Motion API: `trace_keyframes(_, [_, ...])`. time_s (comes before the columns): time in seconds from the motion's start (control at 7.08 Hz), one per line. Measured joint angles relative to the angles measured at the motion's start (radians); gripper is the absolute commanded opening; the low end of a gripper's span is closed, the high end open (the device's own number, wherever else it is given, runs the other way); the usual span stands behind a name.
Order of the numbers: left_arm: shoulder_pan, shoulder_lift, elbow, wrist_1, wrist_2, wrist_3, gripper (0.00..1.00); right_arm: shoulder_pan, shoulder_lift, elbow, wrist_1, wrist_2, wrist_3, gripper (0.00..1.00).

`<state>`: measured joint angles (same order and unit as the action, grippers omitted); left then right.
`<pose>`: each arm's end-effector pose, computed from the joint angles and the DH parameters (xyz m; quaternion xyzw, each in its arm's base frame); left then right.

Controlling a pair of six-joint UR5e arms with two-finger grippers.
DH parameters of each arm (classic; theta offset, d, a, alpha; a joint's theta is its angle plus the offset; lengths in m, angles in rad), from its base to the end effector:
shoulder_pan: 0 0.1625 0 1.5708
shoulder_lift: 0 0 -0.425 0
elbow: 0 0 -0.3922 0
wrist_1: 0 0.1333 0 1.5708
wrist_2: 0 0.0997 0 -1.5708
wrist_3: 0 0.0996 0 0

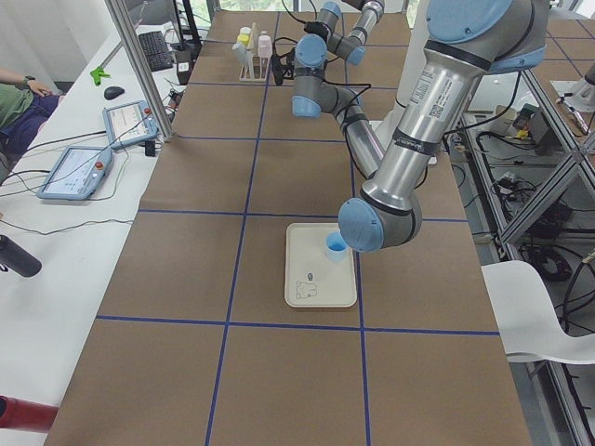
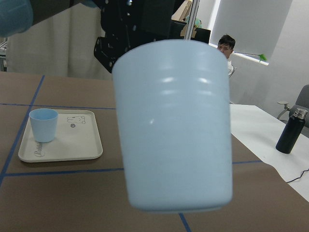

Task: Transfer IKEA cup to right arm and place on rack

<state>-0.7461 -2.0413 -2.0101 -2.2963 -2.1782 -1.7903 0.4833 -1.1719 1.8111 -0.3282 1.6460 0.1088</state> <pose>0.3216 -0.4014 0.1270 -0.0163 0.7254 -0.1098 0.6793 -0.4231 -0.3642 0.1949 0.6548 -0.4730 -0.3035 0.5053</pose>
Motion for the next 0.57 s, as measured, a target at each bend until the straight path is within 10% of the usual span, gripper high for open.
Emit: trace_keyframes(0.57, [0.006, -0.005, 0.016, 0.000, 0.000, 0.002, 0.00, 0.000, 0.003, 0.007, 0.001, 0.000, -0.016, 0.98])
